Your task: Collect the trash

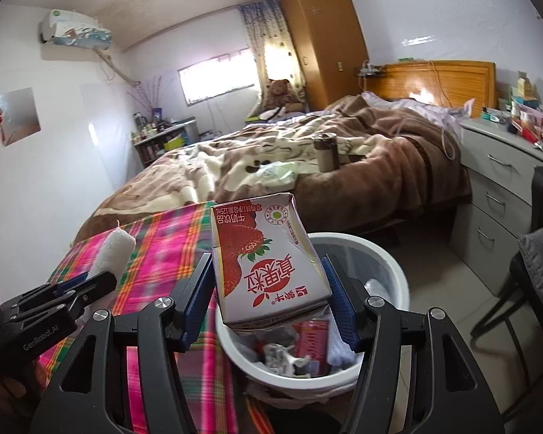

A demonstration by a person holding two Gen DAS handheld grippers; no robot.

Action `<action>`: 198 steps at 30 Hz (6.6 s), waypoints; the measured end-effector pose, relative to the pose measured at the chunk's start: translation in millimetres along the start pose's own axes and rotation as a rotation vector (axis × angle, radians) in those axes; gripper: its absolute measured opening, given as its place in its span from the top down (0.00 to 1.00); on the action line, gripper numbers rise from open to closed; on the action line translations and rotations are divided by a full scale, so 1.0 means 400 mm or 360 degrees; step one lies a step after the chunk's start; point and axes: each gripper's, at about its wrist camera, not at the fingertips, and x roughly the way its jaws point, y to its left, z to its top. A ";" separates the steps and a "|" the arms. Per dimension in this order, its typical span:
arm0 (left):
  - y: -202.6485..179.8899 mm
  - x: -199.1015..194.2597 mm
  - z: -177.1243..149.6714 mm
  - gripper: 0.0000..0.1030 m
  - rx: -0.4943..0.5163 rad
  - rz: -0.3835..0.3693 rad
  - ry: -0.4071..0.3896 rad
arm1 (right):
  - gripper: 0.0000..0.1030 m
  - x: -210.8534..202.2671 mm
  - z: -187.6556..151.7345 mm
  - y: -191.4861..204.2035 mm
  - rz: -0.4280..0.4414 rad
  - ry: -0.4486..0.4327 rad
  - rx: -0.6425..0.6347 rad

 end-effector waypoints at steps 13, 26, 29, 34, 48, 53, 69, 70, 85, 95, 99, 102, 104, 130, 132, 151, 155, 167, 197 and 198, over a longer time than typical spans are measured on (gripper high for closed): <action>-0.131 0.100 -0.003 0.72 0.0119 -0.0071 0.0077 | 0.41 0.018 -0.014 -0.102 -0.0099 0.0076 0.0082; -0.155 0.159 -0.014 0.55 0.0117 -0.0040 0.0137 | 0.40 0.069 -0.026 -0.135 -0.0102 0.0206 0.0062; -0.154 0.162 -0.017 0.50 0.0115 -0.0050 0.0139 | 0.40 0.080 -0.027 -0.134 -0.0109 0.0236 0.0035; -0.148 0.161 -0.017 0.45 0.0107 -0.0049 0.0145 | 0.35 0.078 -0.026 -0.129 -0.0146 0.0222 0.0006; -0.124 0.084 -0.029 0.37 0.0065 0.0033 0.0077 | 0.35 0.028 -0.028 -0.102 -0.0132 0.0162 0.0028; -0.107 0.025 -0.041 0.33 0.0052 0.0110 0.0025 | 0.35 -0.007 -0.035 -0.062 -0.0099 0.0122 -0.0004; -0.049 -0.157 -0.118 0.33 -0.0002 0.0376 -0.0099 | 0.35 -0.104 -0.083 0.055 0.0007 -0.0004 -0.0107; -0.042 -0.169 -0.125 0.33 -0.0023 0.0365 -0.0107 | 0.35 -0.107 -0.089 0.063 0.0012 -0.0006 -0.0116; 0.004 -0.254 -0.176 0.33 -0.0098 0.0514 -0.0188 | 0.35 -0.133 -0.121 0.101 0.0008 -0.0049 -0.0154; 0.002 -0.250 -0.180 0.33 -0.0096 0.0520 -0.0185 | 0.35 -0.137 -0.132 0.105 0.0011 -0.0046 -0.0146; 0.003 -0.252 -0.181 0.33 -0.0093 0.0519 -0.0187 | 0.35 -0.140 -0.133 0.107 0.0012 -0.0055 -0.0149; 0.001 -0.253 -0.180 0.33 -0.0093 0.0522 -0.0190 | 0.35 -0.140 -0.134 0.110 0.0010 -0.0057 -0.0149; 0.001 -0.253 -0.180 0.33 -0.0097 0.0523 -0.0189 | 0.35 -0.140 -0.134 0.110 0.0009 -0.0054 -0.0148; 0.001 -0.261 -0.180 0.33 -0.0089 0.0513 -0.0189 | 0.35 -0.148 -0.135 0.119 0.0006 -0.0061 -0.0141; 0.001 -0.261 -0.180 0.33 -0.0088 0.0513 -0.0189 | 0.35 -0.149 -0.135 0.119 0.0005 -0.0061 -0.0141; 0.002 -0.262 -0.180 0.33 -0.0087 0.0508 -0.0189 | 0.35 -0.150 -0.134 0.120 0.0006 -0.0063 -0.0140; 0.000 -0.264 -0.181 0.33 -0.0088 0.0508 -0.0189 | 0.35 -0.150 -0.134 0.121 0.0004 -0.0063 -0.0139; 0.001 -0.263 -0.182 0.33 -0.0086 0.0506 -0.0187 | 0.35 -0.150 -0.133 0.121 0.0008 -0.0064 -0.0141; -0.005 -0.264 -0.180 0.33 -0.0092 0.0500 -0.0186 | 0.35 -0.151 -0.134 0.121 0.0007 -0.0062 -0.0143; -0.005 -0.265 -0.180 0.33 -0.0091 0.0500 -0.0187 | 0.35 -0.150 -0.134 0.121 0.0008 -0.0061 -0.0142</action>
